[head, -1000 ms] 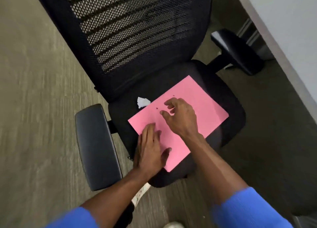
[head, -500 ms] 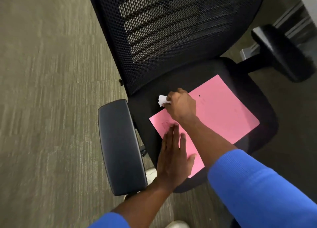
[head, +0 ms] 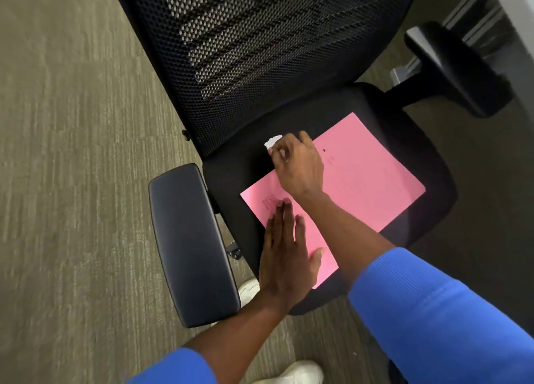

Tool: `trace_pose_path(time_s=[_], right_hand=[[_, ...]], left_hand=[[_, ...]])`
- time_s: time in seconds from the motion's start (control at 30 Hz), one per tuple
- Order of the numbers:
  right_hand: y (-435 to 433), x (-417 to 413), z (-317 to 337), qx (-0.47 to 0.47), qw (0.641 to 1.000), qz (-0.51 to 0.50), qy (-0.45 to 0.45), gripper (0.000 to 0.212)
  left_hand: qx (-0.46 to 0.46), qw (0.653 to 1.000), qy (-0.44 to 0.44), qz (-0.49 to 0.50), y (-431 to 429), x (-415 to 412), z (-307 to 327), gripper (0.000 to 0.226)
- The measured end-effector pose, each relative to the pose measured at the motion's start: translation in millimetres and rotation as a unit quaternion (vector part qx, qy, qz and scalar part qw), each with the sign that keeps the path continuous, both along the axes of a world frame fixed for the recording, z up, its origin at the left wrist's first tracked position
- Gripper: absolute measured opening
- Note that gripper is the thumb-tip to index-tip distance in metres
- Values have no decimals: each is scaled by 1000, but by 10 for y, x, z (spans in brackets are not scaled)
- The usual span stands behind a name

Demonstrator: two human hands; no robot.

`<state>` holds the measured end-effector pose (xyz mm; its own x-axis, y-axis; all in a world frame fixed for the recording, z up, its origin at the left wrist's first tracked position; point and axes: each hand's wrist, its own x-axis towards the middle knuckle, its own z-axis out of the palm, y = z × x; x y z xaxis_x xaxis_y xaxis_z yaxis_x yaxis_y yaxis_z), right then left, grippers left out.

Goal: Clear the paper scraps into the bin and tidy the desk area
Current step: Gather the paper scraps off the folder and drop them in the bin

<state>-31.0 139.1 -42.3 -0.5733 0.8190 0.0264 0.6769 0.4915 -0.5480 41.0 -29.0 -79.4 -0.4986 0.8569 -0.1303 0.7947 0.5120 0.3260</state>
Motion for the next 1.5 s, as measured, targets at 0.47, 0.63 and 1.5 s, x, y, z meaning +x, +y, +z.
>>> trace_pose_path(time_s=[0.47,0.63,1.5], right_hand=[[-50,2025,354,-126,933,-309,131,22],[-497,3061,116,-128,890,-431,78,12],[-1983,6239,-1454,-272,747,-603,-71,31]], left_hand=[[-28,998,-54,-17,209,353,306,53],[42,979,-101,-174,168,884,363,24],[-290,906,-260,-166,135,3038,-1014,26]])
